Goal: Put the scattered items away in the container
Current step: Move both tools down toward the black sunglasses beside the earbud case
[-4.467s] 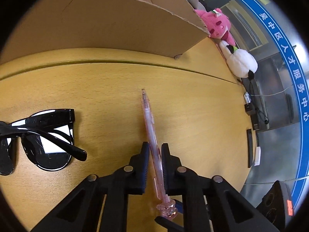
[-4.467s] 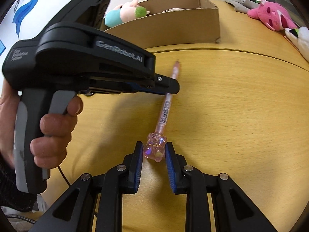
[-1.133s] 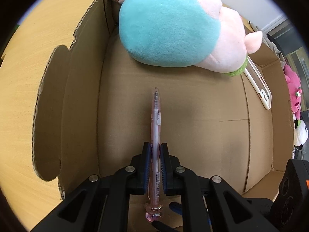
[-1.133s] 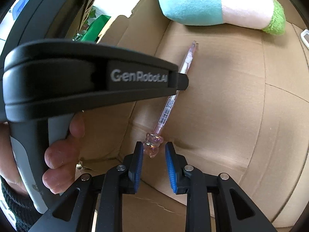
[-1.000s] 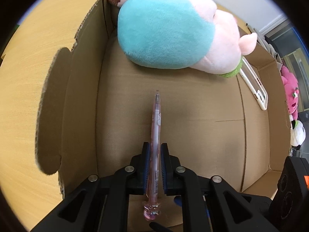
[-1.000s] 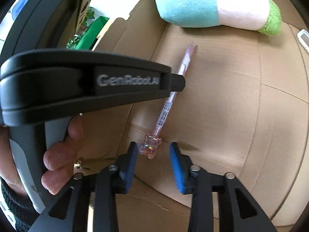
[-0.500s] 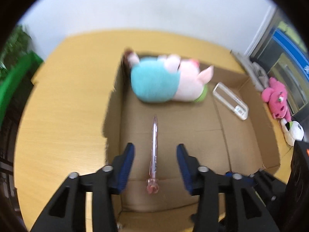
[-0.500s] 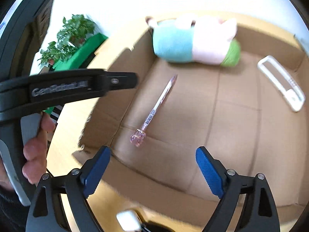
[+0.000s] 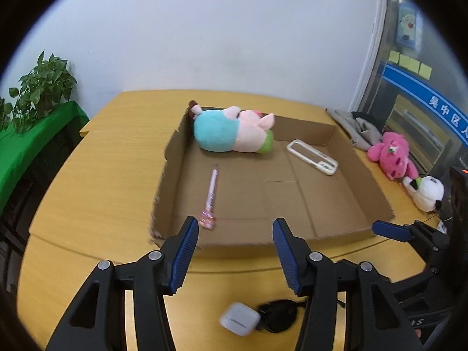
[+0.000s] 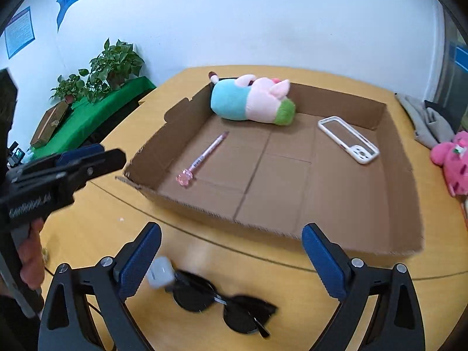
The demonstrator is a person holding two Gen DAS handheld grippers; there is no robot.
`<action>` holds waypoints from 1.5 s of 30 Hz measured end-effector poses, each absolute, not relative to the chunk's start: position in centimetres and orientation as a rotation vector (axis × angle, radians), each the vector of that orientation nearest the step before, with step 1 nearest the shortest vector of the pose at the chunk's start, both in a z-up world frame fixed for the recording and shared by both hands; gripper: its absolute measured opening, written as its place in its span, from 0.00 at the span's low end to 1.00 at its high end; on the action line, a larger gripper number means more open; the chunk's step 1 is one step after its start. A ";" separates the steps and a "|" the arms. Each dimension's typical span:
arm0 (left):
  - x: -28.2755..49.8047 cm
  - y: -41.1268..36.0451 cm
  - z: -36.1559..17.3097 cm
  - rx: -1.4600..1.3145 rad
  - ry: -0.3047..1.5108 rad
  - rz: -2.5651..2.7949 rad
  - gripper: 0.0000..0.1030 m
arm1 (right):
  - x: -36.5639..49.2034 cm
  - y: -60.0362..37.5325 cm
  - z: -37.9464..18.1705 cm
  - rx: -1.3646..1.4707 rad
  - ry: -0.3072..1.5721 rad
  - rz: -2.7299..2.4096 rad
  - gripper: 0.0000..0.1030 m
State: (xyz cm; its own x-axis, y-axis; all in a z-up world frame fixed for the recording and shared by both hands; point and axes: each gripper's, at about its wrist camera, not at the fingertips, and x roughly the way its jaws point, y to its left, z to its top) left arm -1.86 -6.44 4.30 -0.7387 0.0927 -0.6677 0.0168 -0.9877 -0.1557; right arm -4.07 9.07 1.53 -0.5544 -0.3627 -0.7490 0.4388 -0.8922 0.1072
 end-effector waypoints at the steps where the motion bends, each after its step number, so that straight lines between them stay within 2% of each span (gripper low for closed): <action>1: -1.2 -6.0 4.3 -1.109 -0.239 2.883 0.51 | -3.7 9.4 1.4 1.145 0.128 -2.428 0.97; 7: 1.0 -4.0 3.7 -1.091 -0.184 2.874 0.51 | -2.6 11.3 0.8 1.154 0.137 -2.457 0.97; 21: 2.3 -3.3 1.1 -1.151 -0.227 2.815 0.51 | -1.8 12.9 0.0 1.160 0.136 -2.452 0.97; 30: 2.9 -4.0 -2.8 -1.281 -0.262 2.725 0.51 | -0.7 14.4 -4.8 1.165 0.315 -2.292 0.97; 37: 2.2 -4.0 -5.9 -1.370 -0.286 2.644 0.51 | -1.0 14.4 -8.5 1.255 0.301 -2.241 0.97; 45: 0.0 -2.6 -7.9 -1.380 -0.221 2.568 0.51 | -1.3 13.2 -9.8 1.232 0.334 -2.235 0.96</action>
